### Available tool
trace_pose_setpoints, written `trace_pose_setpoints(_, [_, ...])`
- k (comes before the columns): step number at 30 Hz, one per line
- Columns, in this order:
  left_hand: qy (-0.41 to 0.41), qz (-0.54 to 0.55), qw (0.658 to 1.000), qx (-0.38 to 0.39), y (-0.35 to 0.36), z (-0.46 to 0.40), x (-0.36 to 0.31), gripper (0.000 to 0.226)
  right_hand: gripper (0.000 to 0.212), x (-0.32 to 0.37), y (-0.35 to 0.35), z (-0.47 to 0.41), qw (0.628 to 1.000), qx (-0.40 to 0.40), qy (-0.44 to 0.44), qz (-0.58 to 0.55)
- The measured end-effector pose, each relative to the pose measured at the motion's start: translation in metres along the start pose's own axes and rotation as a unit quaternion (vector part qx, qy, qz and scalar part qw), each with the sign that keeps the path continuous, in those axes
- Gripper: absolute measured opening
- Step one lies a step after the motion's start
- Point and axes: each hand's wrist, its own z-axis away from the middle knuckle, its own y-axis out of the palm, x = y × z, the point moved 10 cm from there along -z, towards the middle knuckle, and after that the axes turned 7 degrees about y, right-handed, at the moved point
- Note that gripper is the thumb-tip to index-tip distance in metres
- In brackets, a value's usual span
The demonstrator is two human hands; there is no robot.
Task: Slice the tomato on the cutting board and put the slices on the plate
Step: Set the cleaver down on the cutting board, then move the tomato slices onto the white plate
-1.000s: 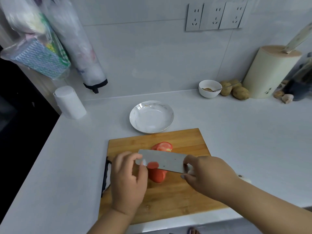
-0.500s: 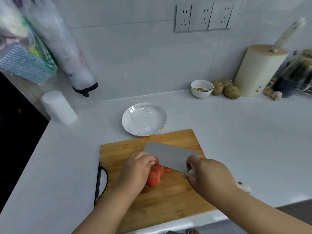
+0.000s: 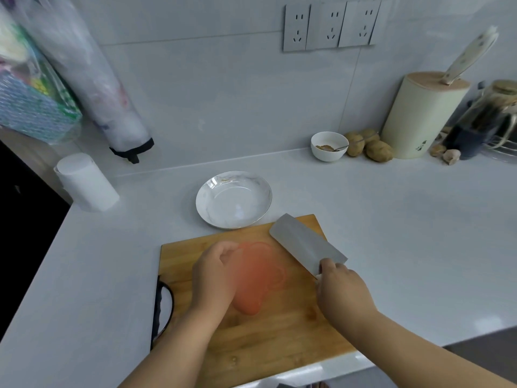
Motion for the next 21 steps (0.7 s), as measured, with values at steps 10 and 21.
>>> trace_pose_setpoints(10, [-0.039, 0.03, 0.999, 0.014, 0.001, -0.015, 0.017, 0.009, 0.016, 0.017, 0.01, -0.008, 0.999, 0.034, -0.021, 0.029])
trace_pose_setpoints(21, [-0.102, 0.003, 0.995, 0.01, 0.004, -0.097, 0.035, 0.005, 0.034, 0.077, -0.032, -0.037, 0.994, -0.027, -0.099, 0.036])
